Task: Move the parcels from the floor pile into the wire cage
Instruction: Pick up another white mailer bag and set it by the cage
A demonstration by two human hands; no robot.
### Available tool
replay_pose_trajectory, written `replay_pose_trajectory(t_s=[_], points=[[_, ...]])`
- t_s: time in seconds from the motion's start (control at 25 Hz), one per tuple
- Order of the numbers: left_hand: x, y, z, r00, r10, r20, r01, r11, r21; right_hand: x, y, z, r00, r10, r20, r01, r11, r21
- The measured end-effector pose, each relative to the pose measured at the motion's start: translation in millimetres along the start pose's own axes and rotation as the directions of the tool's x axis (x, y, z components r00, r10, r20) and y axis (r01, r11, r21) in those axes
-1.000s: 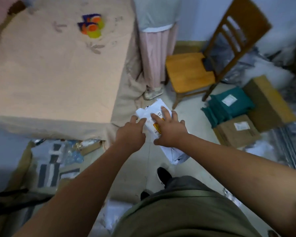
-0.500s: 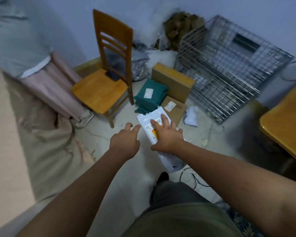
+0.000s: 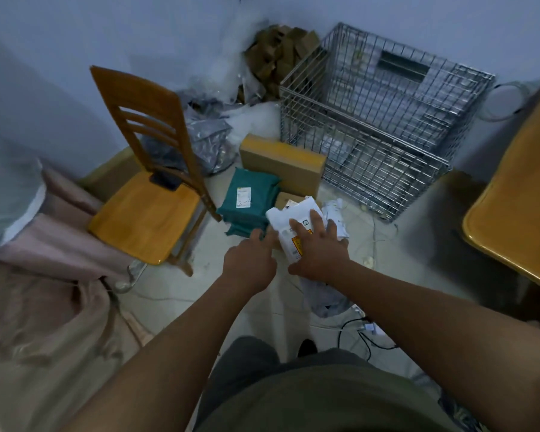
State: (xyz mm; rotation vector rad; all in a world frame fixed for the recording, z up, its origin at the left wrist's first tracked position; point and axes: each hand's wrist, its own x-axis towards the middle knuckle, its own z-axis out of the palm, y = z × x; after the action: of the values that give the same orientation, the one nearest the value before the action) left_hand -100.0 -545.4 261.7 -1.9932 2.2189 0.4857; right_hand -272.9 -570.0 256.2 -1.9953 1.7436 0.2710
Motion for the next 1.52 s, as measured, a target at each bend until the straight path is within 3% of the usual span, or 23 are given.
replay_pose_trajectory(t_s=[0.44, 0.68, 0.84, 1.28, 1.52], points=[[166.5, -84.9, -22.9, 0.971, 0.156, 0.18, -0.166, 0.985, 0.041, 134.0, -14.9, -34.7, 0.966, 0.258, 0.02, -0.259, 0.958, 0.123], [266.1, -93.2, -33.4, 0.958, 0.214, 0.192, -0.236, 0.966, 0.104, 219.1, -9.5, -51.1, 0.925, 0.379, -0.009, -0.369, 0.906, 0.208], [330.4, -81.7, -19.5, 0.959, 0.225, 0.175, -0.257, 0.948, 0.188, 288.6, 7.0, -43.9, 0.925, 0.378, -0.038, -0.361, 0.905, 0.227], [484.6, -88.6, 68.5, 0.961, 0.157, 0.226, -0.191, 0.972, 0.138, 451.7, 23.5, 39.6, 0.9, 0.435, 0.027, -0.408, 0.819, 0.405], [550.7, -124.7, 146.0, 0.958, 0.208, 0.198, -0.225, 0.972, 0.068, 540.8, 20.1, 115.7, 0.876, 0.48, 0.046, -0.453, 0.788, 0.416]])
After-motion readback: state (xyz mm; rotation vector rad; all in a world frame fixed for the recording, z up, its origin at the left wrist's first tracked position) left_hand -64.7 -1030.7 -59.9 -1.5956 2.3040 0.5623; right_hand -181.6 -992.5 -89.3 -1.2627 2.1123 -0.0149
